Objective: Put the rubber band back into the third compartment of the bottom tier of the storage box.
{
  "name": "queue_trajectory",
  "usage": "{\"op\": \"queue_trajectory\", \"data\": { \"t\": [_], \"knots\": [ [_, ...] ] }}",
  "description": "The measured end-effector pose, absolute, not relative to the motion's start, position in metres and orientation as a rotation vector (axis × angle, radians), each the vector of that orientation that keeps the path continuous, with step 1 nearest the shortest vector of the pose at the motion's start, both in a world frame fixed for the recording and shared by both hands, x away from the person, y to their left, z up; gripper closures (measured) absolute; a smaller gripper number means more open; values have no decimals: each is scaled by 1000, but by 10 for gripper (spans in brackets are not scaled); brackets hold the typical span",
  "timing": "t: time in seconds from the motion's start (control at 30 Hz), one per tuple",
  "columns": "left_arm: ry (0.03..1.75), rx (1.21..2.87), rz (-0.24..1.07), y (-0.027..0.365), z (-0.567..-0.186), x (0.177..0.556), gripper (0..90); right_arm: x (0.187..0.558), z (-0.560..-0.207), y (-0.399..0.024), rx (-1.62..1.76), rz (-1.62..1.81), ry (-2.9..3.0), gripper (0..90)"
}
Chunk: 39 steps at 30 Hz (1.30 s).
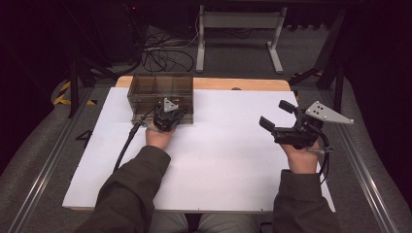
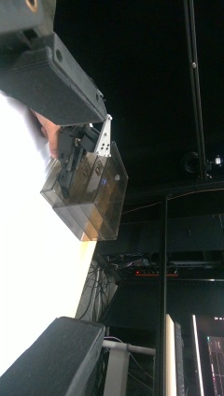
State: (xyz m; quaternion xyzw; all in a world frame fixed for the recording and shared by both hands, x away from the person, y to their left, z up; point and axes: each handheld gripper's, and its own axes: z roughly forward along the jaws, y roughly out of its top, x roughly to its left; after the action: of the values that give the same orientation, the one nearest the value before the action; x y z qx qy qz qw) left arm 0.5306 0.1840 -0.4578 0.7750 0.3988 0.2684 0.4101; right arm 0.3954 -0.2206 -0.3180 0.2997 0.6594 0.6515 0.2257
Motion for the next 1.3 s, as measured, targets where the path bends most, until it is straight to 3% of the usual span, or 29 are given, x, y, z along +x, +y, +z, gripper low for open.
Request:
{"op": "queue_trajectory", "data": {
  "t": [0.4, 0.77, 1.3],
  "knots": [
    [1019, 1938, 668, 186, -457, 531, 786, 395, -318, -221, 824, 1800, 1817, 19],
    [1063, 1886, 586, 190, -454, 533, 686, 395, -317, -221, 827, 1806, 1812, 19],
    [1103, 1883, 570, 183, -454, 536, 551, 394, -317, -221, 822, 1810, 1809, 20]
  ]
}}
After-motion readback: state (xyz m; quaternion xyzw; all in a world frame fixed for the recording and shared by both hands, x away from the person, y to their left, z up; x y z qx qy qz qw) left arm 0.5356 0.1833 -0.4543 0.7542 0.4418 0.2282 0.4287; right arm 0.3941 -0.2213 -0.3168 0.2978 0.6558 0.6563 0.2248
